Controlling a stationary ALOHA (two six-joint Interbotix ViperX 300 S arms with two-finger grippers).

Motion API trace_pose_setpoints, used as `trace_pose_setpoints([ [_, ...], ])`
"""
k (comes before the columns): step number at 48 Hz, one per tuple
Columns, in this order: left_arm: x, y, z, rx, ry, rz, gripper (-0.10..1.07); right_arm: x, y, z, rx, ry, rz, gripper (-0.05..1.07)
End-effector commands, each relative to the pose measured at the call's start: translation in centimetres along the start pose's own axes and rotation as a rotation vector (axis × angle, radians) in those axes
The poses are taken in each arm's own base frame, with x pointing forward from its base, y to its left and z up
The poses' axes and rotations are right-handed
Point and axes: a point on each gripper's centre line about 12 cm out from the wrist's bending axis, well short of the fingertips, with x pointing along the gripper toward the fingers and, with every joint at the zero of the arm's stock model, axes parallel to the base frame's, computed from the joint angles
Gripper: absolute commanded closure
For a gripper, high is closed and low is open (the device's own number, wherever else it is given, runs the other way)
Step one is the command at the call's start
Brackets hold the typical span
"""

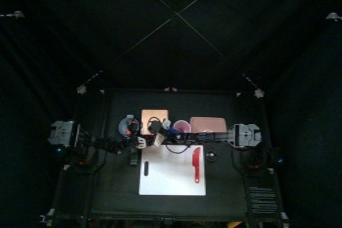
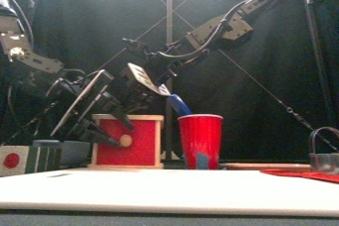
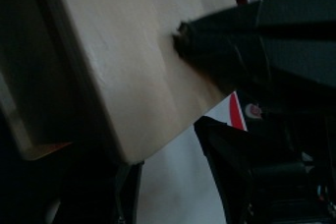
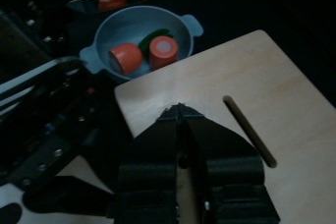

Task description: Open drawer

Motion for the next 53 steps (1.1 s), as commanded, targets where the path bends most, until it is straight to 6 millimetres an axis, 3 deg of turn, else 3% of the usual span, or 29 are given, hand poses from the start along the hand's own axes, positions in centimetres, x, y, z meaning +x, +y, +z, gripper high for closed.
trace_pose_setpoints([
  [1,0.1,-1.4,-0.2,0.022,0.005,-0.054,0.17,-0.8,-1.3,1.9,0.021,-0.042,-0.022,0.73],
  [24,0.1,-1.8,-0.5,0.069,0.031,-0.085,0.17,-0.8,-1.5,1.8,0.014,-0.040,-0.043,0.73],
  [33,-0.1,-0.6,-0.2,0.050,0.023,-0.041,0.17,0.0,-1.0,0.8,0.014,-0.017,-0.038,0.73],
  [53,-2.1,1.3,1.1,0.028,0.003,-0.004,0.17,0.0,-1.0,0.7,0.034,-0.012,-0.038,0.73],
])
